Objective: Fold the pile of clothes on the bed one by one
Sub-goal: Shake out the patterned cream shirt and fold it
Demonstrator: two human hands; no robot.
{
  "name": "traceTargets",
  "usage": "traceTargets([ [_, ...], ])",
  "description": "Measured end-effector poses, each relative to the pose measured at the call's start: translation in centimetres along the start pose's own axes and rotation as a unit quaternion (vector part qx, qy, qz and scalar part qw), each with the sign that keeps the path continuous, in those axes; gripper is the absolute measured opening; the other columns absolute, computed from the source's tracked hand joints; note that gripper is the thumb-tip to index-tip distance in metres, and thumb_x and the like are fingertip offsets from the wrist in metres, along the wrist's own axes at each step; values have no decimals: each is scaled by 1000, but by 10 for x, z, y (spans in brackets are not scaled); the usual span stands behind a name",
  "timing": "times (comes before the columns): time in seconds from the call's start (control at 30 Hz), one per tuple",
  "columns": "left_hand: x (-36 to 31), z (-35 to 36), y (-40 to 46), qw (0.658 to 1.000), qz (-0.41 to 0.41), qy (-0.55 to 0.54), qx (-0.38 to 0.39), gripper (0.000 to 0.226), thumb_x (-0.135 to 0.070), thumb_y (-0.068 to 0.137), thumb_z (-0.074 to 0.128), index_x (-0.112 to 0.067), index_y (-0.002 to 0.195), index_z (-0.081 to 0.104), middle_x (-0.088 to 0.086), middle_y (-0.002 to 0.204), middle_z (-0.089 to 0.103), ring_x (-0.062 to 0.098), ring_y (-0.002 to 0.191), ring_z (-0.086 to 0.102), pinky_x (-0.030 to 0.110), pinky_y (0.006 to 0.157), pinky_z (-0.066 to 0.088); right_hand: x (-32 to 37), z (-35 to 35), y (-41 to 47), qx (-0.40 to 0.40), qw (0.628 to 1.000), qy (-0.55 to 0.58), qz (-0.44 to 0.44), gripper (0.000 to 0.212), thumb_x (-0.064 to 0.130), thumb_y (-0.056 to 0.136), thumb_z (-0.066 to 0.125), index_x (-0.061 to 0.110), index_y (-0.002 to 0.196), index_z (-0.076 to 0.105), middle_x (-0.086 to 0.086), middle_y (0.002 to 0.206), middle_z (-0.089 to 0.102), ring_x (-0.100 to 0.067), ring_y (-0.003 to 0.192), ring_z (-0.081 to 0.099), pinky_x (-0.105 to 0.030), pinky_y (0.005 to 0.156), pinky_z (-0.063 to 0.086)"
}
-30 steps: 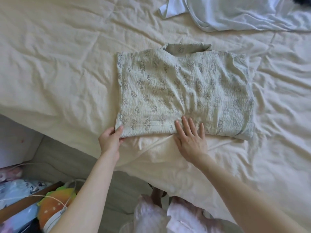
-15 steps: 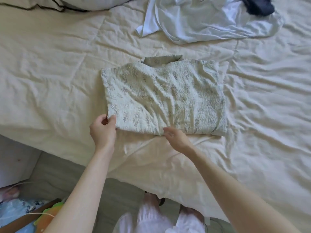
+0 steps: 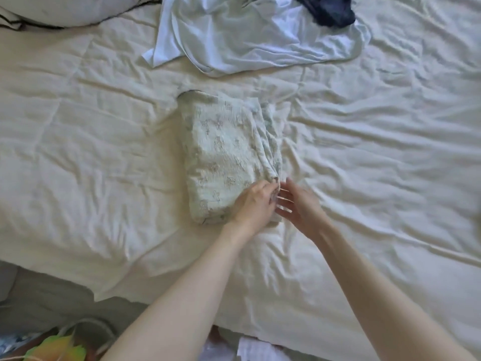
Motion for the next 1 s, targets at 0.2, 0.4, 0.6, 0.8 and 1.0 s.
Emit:
traceTargets([
  [0.2,56,-25,-37,992,-9,105,-75,53,-7,82,68,-8,132,52,16,136,50,34,133,39,46,113,26,-3,2,18,-63,993,-101,10,25,30,92,60,5,94,63,-5,84,61,-21,78,60,-39,72,54],
  [0.4,102,-14,-53,986,-53,154,21,77,8,85,51,-27,148,23,8,158,9,26,147,0,41,118,11,20,5,10,-126,966,-199,-110,11,12,84,57,11,73,56,3,64,48,-11,61,43,-25,56,33],
  [0.6,103,1,-54,976,31,206,59,96,26,69,42,-24,147,18,12,157,11,32,143,-6,42,116,4,-30,-36,2,-157,976,-148,-26,10,9,83,66,7,76,60,-7,74,56,-18,70,50,-30,62,40],
  [0.8,115,9,-57,959,69,265,80,94,1,70,66,-17,147,15,11,154,11,36,141,5,49,113,14,-35,-29,25,-104,988,-109,17,25,6,82,68,11,67,49,-4,69,57,-17,65,54,-33,64,47],
  [1.0,117,3,-51,930,109,346,57,121,14,62,68,-17,150,-9,13,148,36,35,135,35,45,106,35,-39,-32,34,-110,986,-124,31,14,6,83,68,6,76,55,-8,76,61,-23,73,60,-42,74,51],
])
Point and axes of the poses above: each hand's wrist, its own y-axis towards the middle knuckle, its own z-axis out of the palm, x = y × z, the point moved 8 cm from there along y, towards the middle knuckle
